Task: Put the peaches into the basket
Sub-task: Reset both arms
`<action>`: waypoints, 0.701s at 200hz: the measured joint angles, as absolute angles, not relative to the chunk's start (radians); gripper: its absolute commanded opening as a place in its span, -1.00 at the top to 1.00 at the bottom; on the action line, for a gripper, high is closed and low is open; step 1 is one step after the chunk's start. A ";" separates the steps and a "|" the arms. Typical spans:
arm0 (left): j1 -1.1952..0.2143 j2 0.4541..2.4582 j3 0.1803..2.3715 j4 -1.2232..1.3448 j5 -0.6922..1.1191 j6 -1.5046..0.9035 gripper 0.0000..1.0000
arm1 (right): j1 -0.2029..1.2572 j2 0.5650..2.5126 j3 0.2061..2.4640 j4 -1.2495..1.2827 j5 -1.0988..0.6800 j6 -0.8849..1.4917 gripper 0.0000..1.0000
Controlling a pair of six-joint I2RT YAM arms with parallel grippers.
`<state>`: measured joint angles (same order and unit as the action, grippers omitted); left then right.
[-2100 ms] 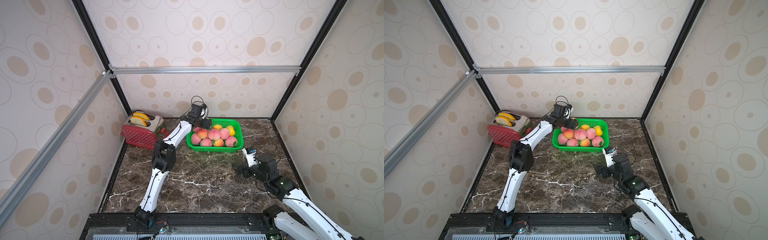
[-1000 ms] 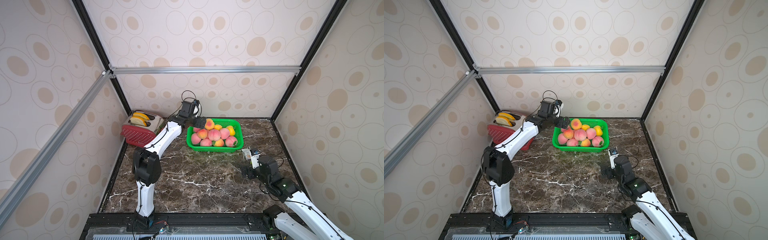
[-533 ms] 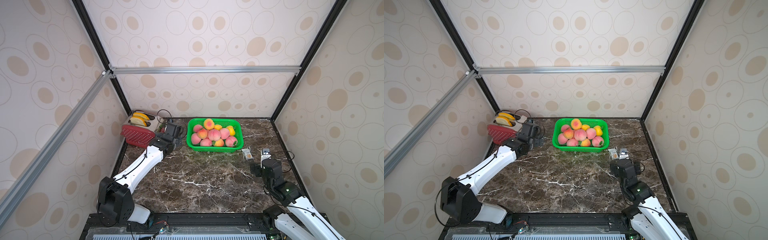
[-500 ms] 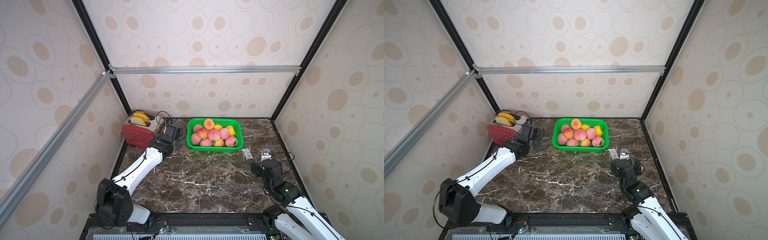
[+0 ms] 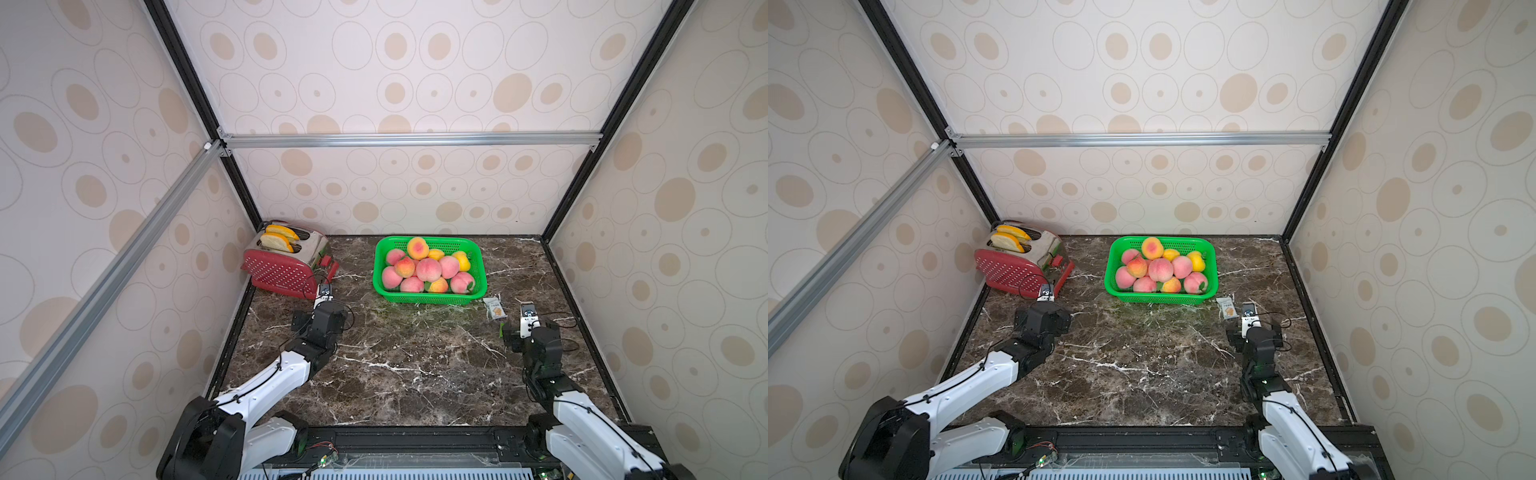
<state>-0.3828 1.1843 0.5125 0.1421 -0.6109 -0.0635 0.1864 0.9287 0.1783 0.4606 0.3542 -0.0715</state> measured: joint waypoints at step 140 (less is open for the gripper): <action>0.013 1.541 0.389 0.829 -0.189 0.008 -0.98 | 0.117 1.537 0.285 0.972 0.178 -0.128 -1.00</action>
